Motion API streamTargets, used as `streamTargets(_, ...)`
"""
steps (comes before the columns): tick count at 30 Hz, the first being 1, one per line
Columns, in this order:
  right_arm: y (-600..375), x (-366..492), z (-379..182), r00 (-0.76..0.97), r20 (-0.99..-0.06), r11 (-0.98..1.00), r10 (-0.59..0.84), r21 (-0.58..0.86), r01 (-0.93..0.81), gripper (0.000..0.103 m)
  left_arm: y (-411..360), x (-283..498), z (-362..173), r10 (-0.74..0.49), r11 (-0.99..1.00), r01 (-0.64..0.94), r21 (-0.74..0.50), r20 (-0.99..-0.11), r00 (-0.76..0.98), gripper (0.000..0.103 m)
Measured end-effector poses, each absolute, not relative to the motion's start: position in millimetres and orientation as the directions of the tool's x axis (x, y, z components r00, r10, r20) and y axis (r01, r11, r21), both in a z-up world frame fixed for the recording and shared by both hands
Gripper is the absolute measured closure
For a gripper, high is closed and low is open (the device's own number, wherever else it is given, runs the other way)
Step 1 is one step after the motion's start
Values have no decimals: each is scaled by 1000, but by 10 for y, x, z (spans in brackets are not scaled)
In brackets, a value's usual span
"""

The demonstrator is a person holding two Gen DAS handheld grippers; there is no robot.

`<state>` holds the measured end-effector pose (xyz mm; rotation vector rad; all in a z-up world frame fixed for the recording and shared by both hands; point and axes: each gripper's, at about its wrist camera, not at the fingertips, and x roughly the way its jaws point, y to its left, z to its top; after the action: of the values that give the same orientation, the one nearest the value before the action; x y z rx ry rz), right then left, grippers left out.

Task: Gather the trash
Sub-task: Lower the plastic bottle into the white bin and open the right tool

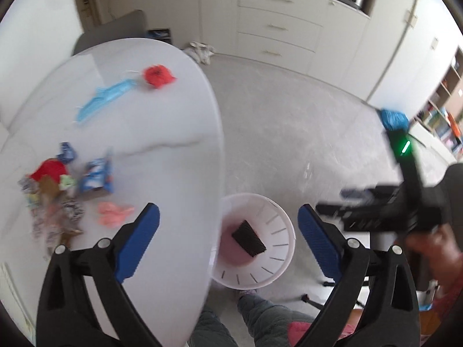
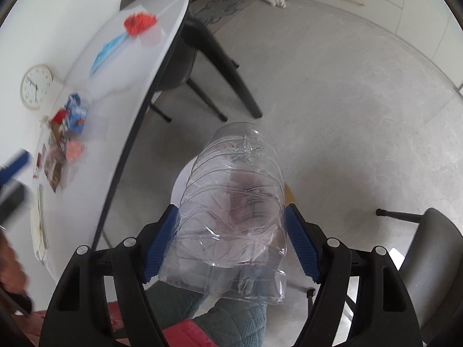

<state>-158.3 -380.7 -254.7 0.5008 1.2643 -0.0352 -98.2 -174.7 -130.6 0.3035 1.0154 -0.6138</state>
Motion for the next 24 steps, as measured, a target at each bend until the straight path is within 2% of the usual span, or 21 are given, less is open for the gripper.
streamTargets(5,-3455,-1387,-3286,209,-935,911,286,334,244,28,-1381,-843,-1146,-289,866,498,-45,-858,424,10)
streamTargets(9,-3228,-1215,-3836,122,-959,941,257,278,196,28,-1116,-817,-1105,-240,900,436,-19,-856,458,10)
streamTargets(13,-3106,-1061,-4151,55,-982,970,182,188,151,23,-912,-827,-1126,-201,919,393,-4,-863,464,10)
streamTargets(14,-3090,-1043,-4181,47,-986,975,161,167,147,16,-870,-826,-1131,-194,924,383,-2,-865,464,10)
streamTargets(19,-3147,-1051,-3843,90,-987,978,131,143,153,15,-701,-837,-1082,-178,941,340,-8,-863,472,10)
streamTargets(22,-3188,-1117,-3307,177,-978,981,109,135,141,12,-592,-813,-966,-179,948,317,-13,-848,499,10)
streamTargets(24,-3186,-1165,-2902,238,-967,983,91,126,137,7,-517,-788,-885,-179,953,303,-17,-838,516,10)
